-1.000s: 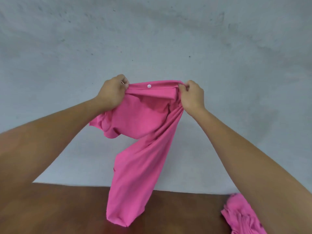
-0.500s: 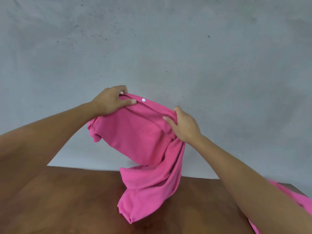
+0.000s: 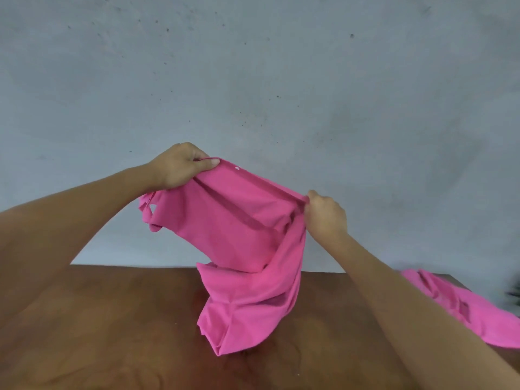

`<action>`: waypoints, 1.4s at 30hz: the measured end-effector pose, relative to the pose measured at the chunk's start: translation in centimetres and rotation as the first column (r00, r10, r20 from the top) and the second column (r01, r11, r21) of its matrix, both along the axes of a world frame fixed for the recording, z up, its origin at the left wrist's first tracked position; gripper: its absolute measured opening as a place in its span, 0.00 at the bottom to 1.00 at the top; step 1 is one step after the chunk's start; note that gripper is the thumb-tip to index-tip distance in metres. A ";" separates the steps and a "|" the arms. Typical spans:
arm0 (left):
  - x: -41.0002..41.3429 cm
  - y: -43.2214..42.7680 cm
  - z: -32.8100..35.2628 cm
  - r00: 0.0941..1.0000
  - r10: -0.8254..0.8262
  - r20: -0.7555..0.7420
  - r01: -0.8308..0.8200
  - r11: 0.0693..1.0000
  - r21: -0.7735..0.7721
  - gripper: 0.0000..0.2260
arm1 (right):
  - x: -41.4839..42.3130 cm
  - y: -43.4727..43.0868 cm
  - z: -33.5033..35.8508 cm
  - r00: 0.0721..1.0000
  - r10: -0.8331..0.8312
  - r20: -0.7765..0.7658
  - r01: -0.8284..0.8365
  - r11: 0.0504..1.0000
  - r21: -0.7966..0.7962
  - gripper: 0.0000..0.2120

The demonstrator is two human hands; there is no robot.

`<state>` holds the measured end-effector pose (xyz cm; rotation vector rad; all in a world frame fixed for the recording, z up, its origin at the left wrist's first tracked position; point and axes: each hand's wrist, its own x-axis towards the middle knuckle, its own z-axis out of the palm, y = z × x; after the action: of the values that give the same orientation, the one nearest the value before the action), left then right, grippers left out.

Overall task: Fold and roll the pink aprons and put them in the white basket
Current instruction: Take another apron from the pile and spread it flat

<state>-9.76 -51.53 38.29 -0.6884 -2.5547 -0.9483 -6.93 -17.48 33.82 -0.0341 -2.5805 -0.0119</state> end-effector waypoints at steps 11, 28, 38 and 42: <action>6.2 0.6 -0.5 0.994 0.100 0.052 -0.100 0.995 0.001 0.28 | 5.4 6.7 -2.2 0.989 -0.142 0.044 0.149 0.955 -0.258 0.09; 27.6 3.7 -6.9 0.919 0.345 0.189 -0.358 0.933 0.036 0.27 | 20.8 10.8 -5.5 0.924 0.333 -0.188 -0.124 -0.204 -0.971 0.09; 35.5 -1.3 -9.7 0.821 0.547 0.163 -0.566 0.817 0.109 0.14 | 30.1 6.9 -8.5 0.720 0.691 -0.062 0.097 -0.189 -0.977 0.14; 38.2 -3.2 -11.3 0.710 0.641 0.292 -0.691 0.714 0.113 0.15 | 35.1 3.1 -11.0 0.695 0.714 0.078 0.006 0.102 -0.995 0.18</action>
<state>28.39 -54.75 27.03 0.4473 -2.5092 -1.0394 28.16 -14.40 22.86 0.2378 -2.4910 2.2084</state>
